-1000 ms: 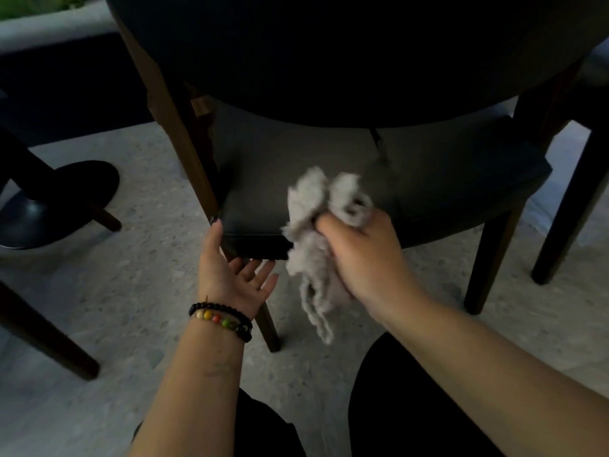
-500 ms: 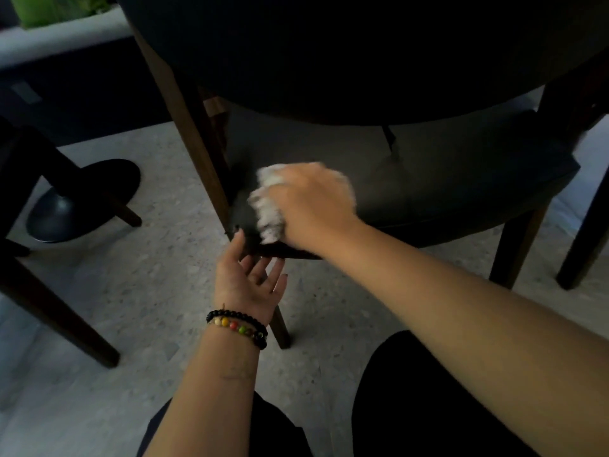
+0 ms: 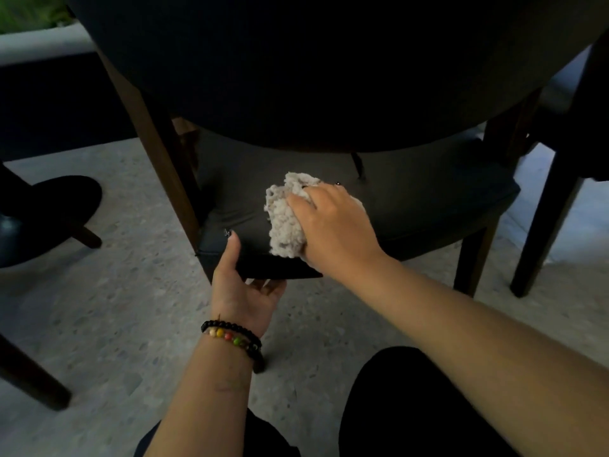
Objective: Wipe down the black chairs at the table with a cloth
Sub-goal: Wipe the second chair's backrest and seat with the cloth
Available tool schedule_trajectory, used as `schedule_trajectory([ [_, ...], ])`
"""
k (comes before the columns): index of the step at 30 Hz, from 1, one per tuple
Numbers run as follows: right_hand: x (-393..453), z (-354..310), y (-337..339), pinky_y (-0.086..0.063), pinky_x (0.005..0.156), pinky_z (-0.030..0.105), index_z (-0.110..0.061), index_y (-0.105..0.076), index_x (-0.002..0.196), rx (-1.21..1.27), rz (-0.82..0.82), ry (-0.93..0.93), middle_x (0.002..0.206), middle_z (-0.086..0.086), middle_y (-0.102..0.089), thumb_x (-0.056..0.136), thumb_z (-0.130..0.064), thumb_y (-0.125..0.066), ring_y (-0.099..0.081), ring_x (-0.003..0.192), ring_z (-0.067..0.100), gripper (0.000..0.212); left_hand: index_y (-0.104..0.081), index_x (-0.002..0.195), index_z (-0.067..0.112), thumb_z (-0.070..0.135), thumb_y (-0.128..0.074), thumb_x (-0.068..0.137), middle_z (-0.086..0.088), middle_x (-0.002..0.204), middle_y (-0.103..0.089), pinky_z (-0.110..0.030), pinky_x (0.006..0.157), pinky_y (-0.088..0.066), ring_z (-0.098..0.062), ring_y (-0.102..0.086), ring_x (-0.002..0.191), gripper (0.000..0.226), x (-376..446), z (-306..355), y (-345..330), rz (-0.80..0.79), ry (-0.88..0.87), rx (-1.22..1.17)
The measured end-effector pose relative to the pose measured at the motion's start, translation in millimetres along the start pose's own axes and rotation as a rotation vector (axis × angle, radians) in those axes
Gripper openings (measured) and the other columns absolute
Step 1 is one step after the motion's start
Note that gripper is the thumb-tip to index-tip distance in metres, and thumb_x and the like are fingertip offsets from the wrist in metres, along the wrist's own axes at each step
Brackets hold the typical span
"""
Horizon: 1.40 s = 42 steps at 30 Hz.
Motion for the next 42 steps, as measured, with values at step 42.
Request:
schedule_trajectory([
  [42,-48.1,231.9,43.7,-0.04,0.097,0.044,-0.006,-0.05,0.133,0.209,0.221,-0.815,0.131,0.024,-0.052,0.089,-0.018,-0.06,-0.048,0.12,0.041,0.047,-0.061,0.108,0.02,0.063,-0.053,0.085,-0.006,0.102,-0.071,-0.036,0.084,-0.046,-0.022,-0.069,0.092,0.049,14.7,10.6,22.9,-0.062,0.068,0.437],
])
Point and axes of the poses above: each hand's wrist, its own x-axis towards the middle knuckle, its own y-axis out of the back of the hand, z = x × y, the point moved 10 cm from there along x, towards the middle knuckle
